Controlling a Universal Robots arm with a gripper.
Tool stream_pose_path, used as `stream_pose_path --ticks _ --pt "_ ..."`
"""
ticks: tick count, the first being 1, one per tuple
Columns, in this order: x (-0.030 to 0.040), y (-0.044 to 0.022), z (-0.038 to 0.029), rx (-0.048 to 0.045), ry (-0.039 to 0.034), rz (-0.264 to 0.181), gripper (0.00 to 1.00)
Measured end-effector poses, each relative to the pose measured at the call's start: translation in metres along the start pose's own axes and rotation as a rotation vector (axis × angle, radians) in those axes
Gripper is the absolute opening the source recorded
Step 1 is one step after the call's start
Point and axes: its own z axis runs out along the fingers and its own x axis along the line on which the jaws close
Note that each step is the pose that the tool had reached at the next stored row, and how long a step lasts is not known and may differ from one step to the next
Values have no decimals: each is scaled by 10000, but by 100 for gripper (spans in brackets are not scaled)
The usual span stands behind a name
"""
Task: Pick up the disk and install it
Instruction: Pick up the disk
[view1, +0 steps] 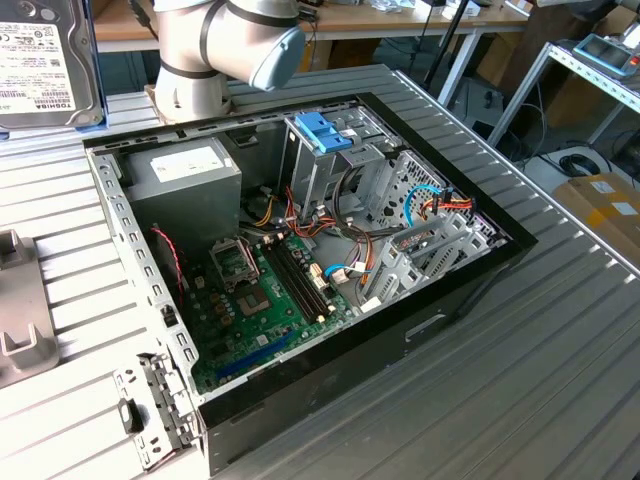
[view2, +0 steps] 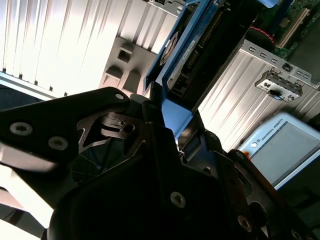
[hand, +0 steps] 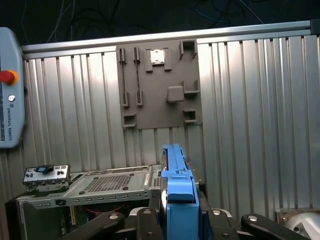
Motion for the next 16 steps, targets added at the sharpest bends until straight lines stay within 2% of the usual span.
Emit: stream_pose_path --ticks 6,8,9,10,13,14,15,16 --pt "34 -15 1 -1 -3 0 37" --pt "41 -19 1 -3 -34 1 37" --pt "45 -21 1 -7 -81 2 37" --pt "48 -23 1 -13 -150 4 37" --pt "61 -28 0 -51 -579 14 37" --pt "68 -29 -1 -73 -824 21 37" --pt "77 -30 -1 -86 -971 24 37" --pt "79 -30 -1 -85 -972 24 37"
